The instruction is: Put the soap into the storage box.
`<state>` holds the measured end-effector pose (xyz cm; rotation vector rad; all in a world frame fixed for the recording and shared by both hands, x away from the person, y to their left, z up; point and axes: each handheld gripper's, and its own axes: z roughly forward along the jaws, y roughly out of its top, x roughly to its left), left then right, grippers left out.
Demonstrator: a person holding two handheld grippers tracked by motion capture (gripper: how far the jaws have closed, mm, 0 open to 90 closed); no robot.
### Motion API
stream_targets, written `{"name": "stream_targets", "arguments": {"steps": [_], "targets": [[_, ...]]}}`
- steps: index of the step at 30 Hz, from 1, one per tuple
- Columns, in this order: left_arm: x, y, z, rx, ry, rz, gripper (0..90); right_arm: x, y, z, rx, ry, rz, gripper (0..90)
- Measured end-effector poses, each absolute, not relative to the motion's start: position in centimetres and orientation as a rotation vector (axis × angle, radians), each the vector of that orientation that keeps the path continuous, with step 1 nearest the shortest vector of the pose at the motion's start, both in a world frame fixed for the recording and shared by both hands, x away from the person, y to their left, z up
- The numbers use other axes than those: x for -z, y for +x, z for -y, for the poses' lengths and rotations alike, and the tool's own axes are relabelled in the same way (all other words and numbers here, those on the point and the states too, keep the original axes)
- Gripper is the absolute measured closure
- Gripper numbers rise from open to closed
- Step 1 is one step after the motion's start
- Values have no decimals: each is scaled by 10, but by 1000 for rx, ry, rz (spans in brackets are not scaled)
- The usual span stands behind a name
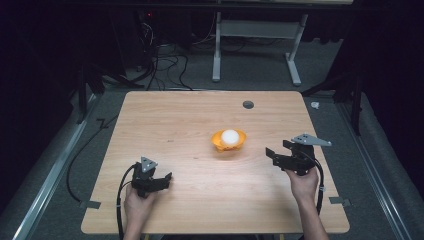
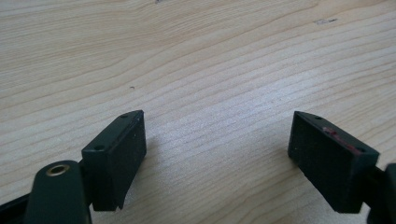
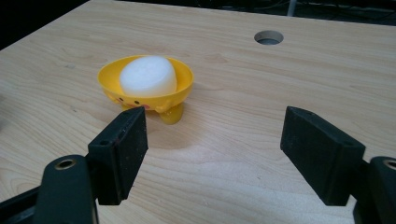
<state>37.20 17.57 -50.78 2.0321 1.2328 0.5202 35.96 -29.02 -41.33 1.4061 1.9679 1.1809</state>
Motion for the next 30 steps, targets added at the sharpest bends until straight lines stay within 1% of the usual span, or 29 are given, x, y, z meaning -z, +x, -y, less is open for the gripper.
{"name": "stream_targets", "arguments": {"steps": [11, 30], "targets": [[508, 372, -176, -520, 2032, -1233, 197, 419, 353, 290, -1197, 1414, -1972, 239], [508, 372, -176, -522, 2034, -1231, 197, 441, 348, 281, -1199, 1437, -2018, 240]]}}
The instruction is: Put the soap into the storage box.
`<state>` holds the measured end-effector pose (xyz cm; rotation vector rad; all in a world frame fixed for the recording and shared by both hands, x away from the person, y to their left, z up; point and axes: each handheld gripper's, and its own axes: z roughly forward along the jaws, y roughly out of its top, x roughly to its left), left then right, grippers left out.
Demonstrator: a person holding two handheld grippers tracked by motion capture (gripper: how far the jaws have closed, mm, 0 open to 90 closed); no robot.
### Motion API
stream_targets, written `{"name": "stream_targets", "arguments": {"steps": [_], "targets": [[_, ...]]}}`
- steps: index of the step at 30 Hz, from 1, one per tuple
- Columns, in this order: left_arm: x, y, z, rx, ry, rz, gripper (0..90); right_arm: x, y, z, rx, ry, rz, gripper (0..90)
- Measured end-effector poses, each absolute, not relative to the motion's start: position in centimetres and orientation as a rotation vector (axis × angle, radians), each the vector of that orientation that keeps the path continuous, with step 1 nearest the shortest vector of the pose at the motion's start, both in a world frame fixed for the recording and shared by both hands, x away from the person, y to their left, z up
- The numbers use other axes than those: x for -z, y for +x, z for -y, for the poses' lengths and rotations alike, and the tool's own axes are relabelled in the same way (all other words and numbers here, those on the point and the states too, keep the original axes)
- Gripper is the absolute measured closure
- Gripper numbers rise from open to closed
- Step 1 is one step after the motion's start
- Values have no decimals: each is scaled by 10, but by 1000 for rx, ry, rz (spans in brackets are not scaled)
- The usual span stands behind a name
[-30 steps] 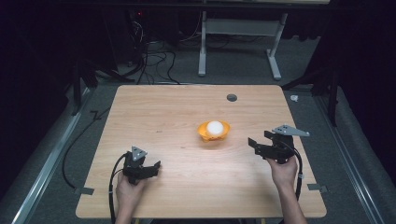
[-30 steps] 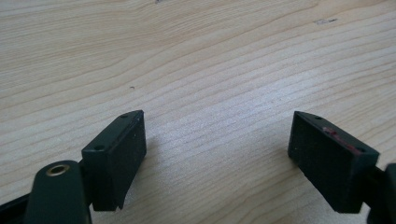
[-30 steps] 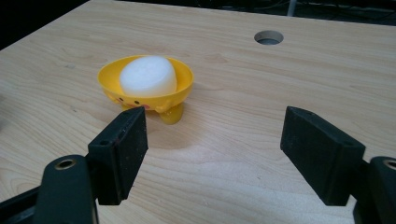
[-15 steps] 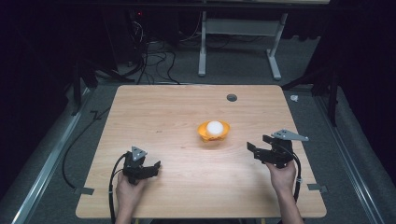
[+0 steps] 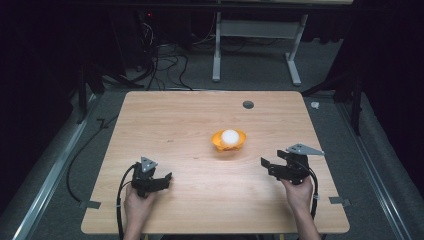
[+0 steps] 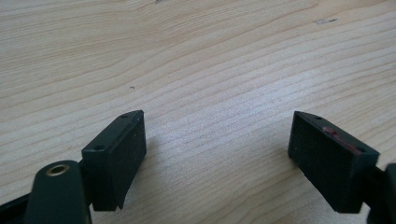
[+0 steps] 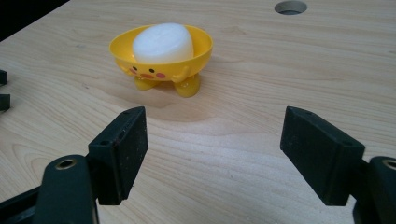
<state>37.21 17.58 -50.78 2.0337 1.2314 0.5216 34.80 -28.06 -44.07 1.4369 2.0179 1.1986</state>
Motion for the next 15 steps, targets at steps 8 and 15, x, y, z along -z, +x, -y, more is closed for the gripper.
{"name": "stream_targets", "arguments": {"steps": [8, 15], "targets": [[508, 372, -176, -521, 2034, -1231, 197, 445, 347, 280, -1195, 1444, -2026, 241], [508, 372, -176, -521, 2034, -1231, 197, 450, 346, 278, -1190, 1449, -2038, 242]]}}
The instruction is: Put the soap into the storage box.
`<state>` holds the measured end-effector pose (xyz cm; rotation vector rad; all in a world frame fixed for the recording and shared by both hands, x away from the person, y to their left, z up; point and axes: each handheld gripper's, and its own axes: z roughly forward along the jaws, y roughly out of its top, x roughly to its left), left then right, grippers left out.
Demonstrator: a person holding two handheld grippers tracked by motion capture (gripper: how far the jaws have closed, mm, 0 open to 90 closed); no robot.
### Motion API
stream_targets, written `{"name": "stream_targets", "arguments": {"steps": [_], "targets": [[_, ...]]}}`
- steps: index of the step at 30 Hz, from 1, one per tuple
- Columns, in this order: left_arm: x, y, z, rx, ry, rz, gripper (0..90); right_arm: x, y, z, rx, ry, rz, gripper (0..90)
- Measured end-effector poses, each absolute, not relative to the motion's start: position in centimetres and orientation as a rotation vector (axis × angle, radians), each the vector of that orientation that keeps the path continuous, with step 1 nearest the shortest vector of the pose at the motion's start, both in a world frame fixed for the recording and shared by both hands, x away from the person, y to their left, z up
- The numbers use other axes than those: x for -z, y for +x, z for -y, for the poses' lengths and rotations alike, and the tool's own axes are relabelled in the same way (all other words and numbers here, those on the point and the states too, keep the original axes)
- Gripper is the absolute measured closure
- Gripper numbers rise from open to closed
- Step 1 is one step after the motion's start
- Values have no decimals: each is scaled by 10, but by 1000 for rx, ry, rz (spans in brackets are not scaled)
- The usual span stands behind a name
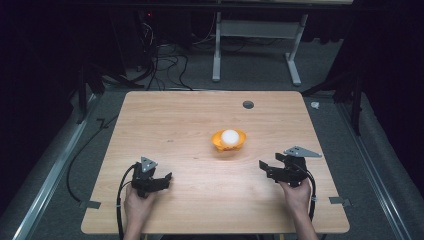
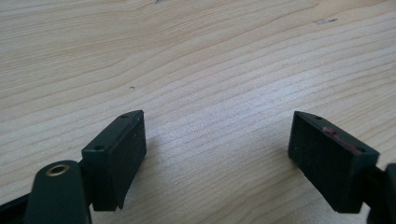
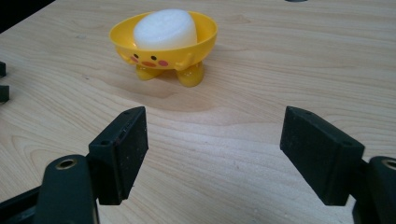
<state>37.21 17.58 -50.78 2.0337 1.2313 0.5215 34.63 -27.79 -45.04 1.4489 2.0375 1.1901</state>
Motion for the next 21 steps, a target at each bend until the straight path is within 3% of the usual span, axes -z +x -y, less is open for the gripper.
{"name": "stream_targets", "arguments": {"steps": [21], "targets": [[508, 372, -176, -522, 2034, -1231, 197, 464, 347, 267, -1146, 1450, -2073, 246]]}}
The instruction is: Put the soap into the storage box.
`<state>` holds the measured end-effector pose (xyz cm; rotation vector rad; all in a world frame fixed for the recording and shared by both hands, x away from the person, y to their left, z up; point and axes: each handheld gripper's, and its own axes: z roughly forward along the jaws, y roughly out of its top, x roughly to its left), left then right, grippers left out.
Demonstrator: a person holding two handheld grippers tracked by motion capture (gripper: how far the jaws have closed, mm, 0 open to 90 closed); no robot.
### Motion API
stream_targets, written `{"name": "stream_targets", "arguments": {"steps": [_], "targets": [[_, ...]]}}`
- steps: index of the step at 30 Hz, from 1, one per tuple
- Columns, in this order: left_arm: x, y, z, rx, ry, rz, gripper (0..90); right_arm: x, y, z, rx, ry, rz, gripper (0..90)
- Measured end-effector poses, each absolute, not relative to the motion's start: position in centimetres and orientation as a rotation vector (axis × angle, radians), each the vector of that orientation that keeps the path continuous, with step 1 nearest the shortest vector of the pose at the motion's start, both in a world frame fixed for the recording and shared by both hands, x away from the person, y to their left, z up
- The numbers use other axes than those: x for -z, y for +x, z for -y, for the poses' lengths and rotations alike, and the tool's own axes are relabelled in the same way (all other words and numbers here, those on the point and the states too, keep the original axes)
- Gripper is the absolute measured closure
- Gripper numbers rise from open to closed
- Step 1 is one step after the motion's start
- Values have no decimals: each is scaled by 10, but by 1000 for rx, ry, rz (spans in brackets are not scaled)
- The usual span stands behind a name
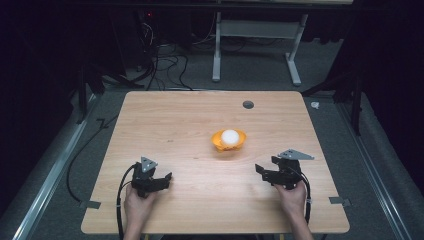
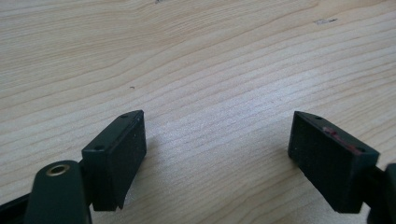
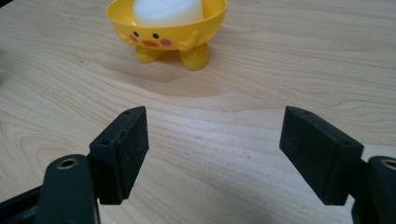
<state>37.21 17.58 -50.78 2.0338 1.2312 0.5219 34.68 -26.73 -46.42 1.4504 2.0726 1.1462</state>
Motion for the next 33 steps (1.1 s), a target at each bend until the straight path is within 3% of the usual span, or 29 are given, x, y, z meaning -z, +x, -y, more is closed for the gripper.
{"name": "stream_targets", "arguments": {"steps": [33], "targets": [[508, 372, -176, -522, 2034, -1231, 197, 492, 355, 240, -993, 1412, -2165, 245]]}}
